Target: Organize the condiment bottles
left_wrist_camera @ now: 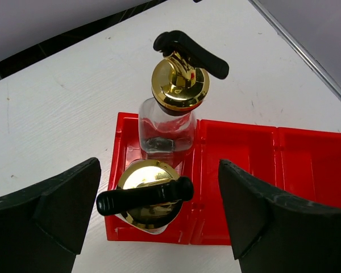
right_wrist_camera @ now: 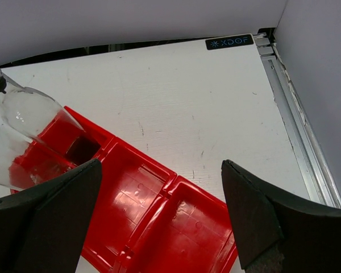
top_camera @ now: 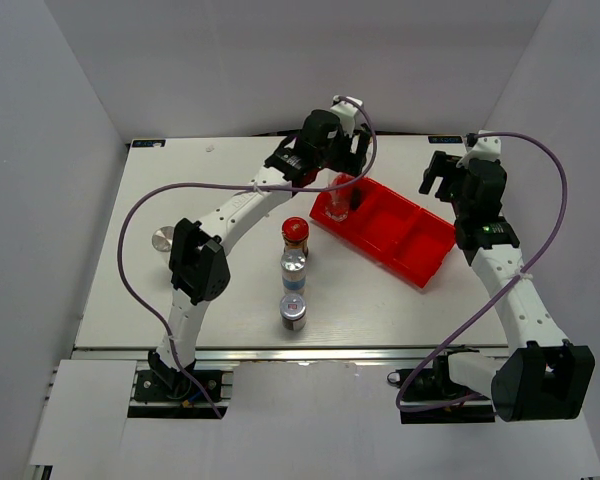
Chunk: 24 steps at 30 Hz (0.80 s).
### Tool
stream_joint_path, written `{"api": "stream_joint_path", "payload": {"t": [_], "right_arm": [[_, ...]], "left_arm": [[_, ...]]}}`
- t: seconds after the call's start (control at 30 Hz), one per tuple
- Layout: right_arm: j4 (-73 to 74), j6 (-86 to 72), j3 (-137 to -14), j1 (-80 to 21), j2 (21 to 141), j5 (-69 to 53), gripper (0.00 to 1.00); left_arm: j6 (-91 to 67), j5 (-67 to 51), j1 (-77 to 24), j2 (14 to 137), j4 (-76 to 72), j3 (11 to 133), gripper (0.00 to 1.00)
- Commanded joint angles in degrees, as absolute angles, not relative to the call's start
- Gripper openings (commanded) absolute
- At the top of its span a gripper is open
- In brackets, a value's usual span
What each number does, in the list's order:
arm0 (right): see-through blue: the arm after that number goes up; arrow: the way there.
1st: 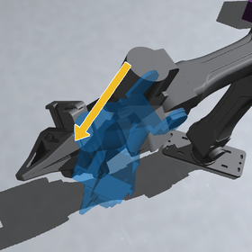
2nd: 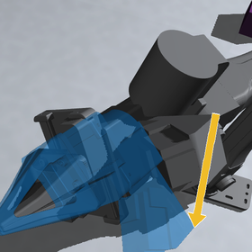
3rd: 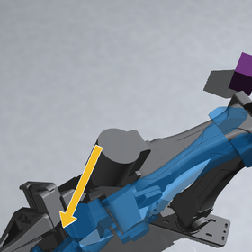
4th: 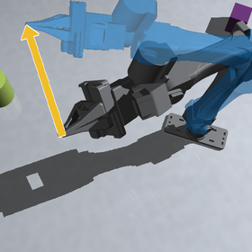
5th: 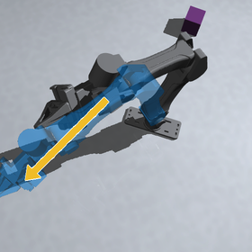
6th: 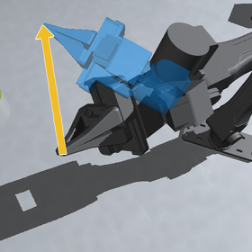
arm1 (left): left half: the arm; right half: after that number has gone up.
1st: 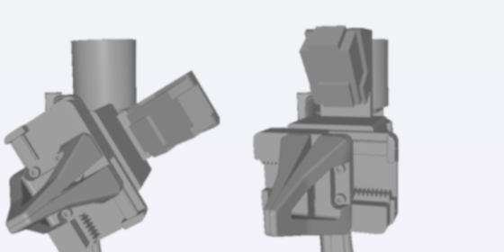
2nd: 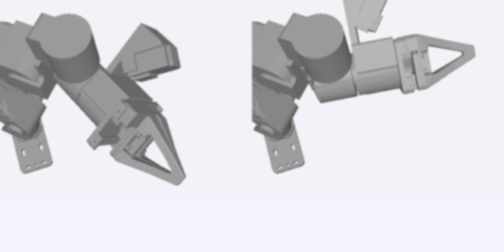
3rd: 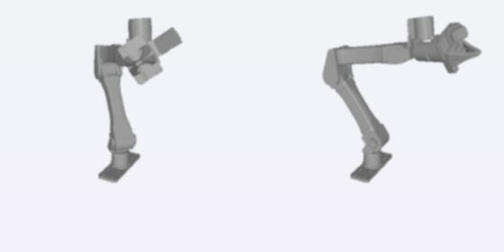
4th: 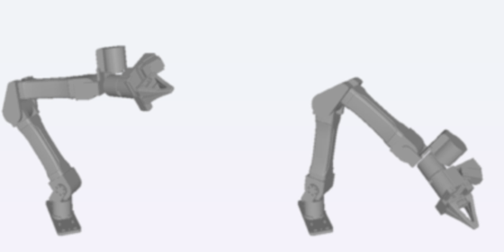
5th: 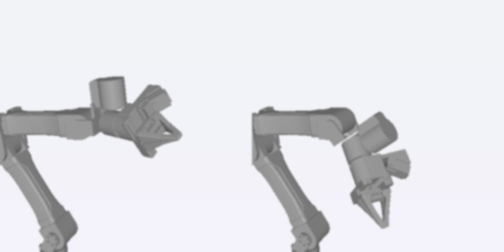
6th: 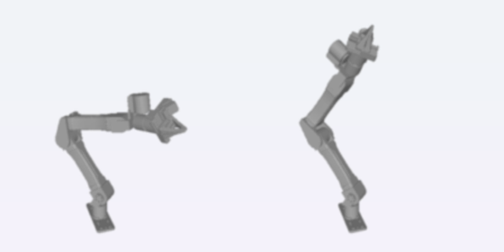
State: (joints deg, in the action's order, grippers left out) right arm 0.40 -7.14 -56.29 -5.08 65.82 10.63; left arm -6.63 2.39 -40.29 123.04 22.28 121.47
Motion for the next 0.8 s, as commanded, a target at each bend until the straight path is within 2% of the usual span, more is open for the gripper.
{"api": "stream_joint_path", "payload": {"t": [0.0, 0.03, 0.2, 0.33, 0.43, 0.6, 0.77], "right_arm": [[-0.1, -6.8, -57.8, -4.7, 65.9, 9.1, 0.89], [-0.1, -6.3, -58.0, -4.7, 65.9, 8.1, 0.89], [-0.1, -4.0, -58.0, -4.7, 65.6, 1.7, 0.9], [2.5, 0.5, -58.1, -5.1, 65.0, -14.1, 0.89], [4.6, 6.8, -58.1, -7.7, 64.0, -20.0, 0.9], [9.2, 15.2, -57.3, -18.2, 61.8, -18.5, 0.89], [13.3, 18.5, -57.1, -29.9, 61.7, -16.1, 0.89]], "left_arm": [[-6.2, 3.6, -40.8, 119.3, 22.7, 123.7, 0.93], [-6.3, 3.9, -40.8, 118.8, 22.9, 123.7, 0.98], [-6.5, 4.2, -40.8, 116.9, 24.3, 123.9, 0.98], [-6.6, 2.7, -40.9, 113.4, 25.0, 122.4, 0.98], [-6.9, 3.4, -40.9, 108.6, 23.8, 117.9, 0.98], [-8.3, 5.2, -40.9, 101.2, 22.6, 110.5, 0.98], [-11.6, 12.1, -40.9, 88.3, 18.1, 93.7, 0.98]]}}
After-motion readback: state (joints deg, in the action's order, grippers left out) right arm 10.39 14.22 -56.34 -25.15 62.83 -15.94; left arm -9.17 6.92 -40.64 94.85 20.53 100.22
